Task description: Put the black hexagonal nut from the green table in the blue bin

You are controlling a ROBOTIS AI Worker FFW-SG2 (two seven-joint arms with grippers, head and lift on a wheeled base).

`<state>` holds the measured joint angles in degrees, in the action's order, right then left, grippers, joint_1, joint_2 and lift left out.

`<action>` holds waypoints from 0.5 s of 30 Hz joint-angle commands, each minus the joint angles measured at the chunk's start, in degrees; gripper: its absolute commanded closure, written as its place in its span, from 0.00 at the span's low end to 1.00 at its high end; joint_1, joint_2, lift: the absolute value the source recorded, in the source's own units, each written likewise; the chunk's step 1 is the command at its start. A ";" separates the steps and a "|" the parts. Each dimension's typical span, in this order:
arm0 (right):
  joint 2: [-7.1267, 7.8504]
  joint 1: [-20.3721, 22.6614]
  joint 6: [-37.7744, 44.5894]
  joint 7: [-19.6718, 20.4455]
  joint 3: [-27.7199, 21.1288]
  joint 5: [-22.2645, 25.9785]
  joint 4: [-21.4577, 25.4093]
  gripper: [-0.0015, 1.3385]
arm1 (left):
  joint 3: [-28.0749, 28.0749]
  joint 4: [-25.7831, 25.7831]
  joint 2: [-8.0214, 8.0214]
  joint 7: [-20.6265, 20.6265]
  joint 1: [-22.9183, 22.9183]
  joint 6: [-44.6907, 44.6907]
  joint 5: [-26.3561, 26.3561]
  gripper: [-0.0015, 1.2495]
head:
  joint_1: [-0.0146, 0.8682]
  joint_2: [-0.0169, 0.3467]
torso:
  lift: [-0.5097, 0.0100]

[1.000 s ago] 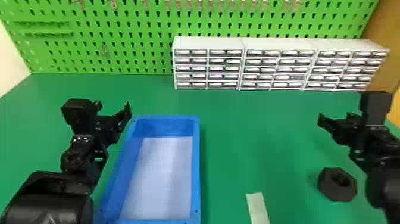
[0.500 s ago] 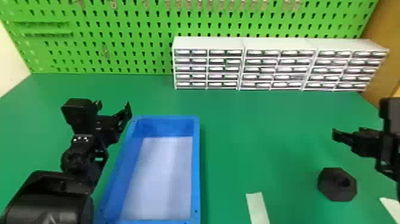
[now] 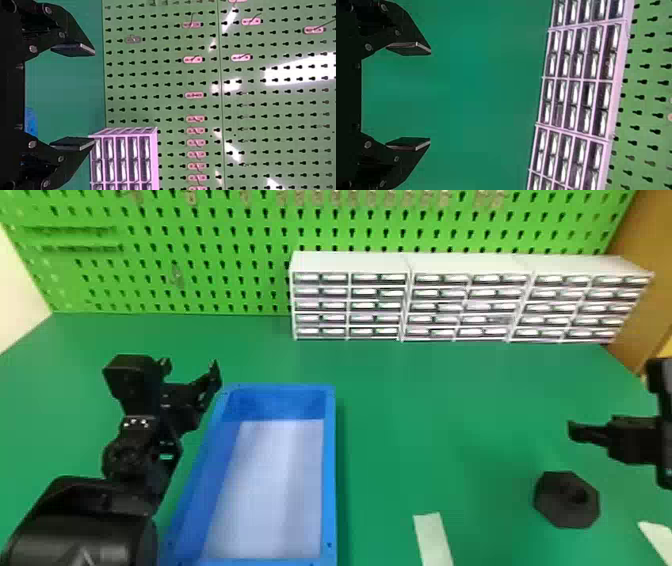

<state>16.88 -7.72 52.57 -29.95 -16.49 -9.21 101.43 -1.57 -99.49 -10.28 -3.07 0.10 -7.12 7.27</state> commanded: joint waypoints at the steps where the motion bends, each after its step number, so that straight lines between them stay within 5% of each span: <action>1: 1.23 0.25 2.45 -2.04 0.93 -1.34 0.26 0.34 | 0.07 0.00 0.00 0.00 -0.10 0.00 -0.07 0.36 | 0.79 0.19 | 0.79; 15: 6.59 -0.28 9.21 -10.92 4.97 -6.97 0.09 0.34 | 0.16 0.00 0.00 0.00 -0.37 0.00 -0.15 0.36 | 0.79 0.19 | 0.79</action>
<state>21.88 -7.81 59.98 -39.21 -12.17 -14.85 101.70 -1.34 -99.49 -10.28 -3.07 -0.27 -7.12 7.22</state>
